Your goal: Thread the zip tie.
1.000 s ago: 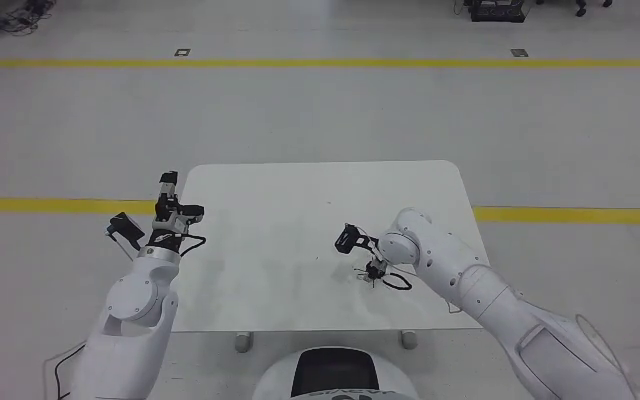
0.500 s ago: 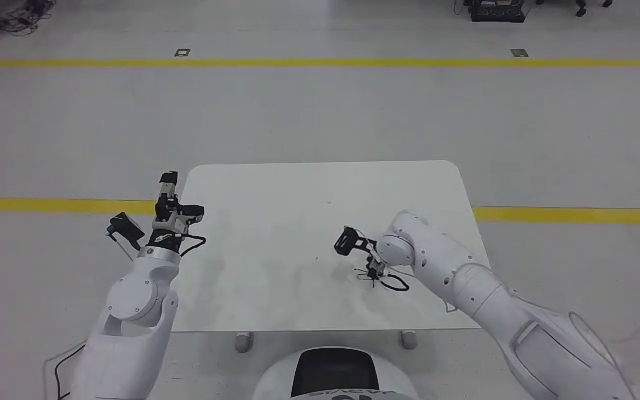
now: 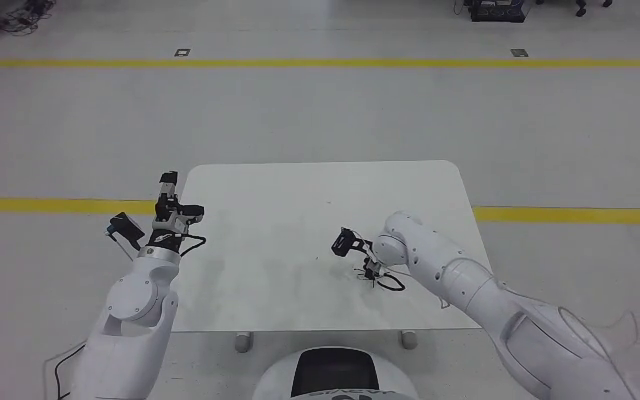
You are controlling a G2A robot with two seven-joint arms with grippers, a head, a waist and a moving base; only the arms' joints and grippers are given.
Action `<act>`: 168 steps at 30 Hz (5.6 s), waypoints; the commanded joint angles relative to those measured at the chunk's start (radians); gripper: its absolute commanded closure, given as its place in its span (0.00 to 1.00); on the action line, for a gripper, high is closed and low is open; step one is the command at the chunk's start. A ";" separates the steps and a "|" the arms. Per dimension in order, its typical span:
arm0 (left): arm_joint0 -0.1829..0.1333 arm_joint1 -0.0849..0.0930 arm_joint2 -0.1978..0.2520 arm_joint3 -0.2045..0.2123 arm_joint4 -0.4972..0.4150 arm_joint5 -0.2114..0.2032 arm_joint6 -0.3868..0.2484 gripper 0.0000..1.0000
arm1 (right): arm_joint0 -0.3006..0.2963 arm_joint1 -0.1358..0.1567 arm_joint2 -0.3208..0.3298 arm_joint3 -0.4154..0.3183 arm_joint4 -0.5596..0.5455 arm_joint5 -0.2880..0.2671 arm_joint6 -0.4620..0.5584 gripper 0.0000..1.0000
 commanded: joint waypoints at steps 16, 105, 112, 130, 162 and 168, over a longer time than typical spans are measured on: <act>0.000 0.000 0.000 0.000 0.000 0.000 0.000 0.00 | 0.044 -0.035 -0.072 0.092 0.052 0.000 -0.035 0.88; 0.000 0.000 0.000 0.000 0.000 0.000 0.000 0.00 | -0.015 0.128 0.031 -0.164 0.086 0.014 -0.046 1.00; 0.000 0.000 0.000 0.000 0.000 0.000 0.000 0.00 | -0.090 0.199 0.134 -0.279 0.098 0.000 -0.044 1.00; 0.000 0.000 0.000 0.000 0.000 0.000 0.000 0.00 | -0.161 0.406 0.196 -0.490 0.500 0.000 -0.179 1.00; 0.000 0.000 0.000 0.000 0.000 0.000 0.000 0.00 | -0.150 0.464 0.255 -0.456 0.916 0.000 -0.149 1.00; 0.000 0.000 0.000 0.000 0.000 0.000 0.000 0.00 | -0.195 0.464 0.329 -0.463 1.042 0.000 -0.091 1.00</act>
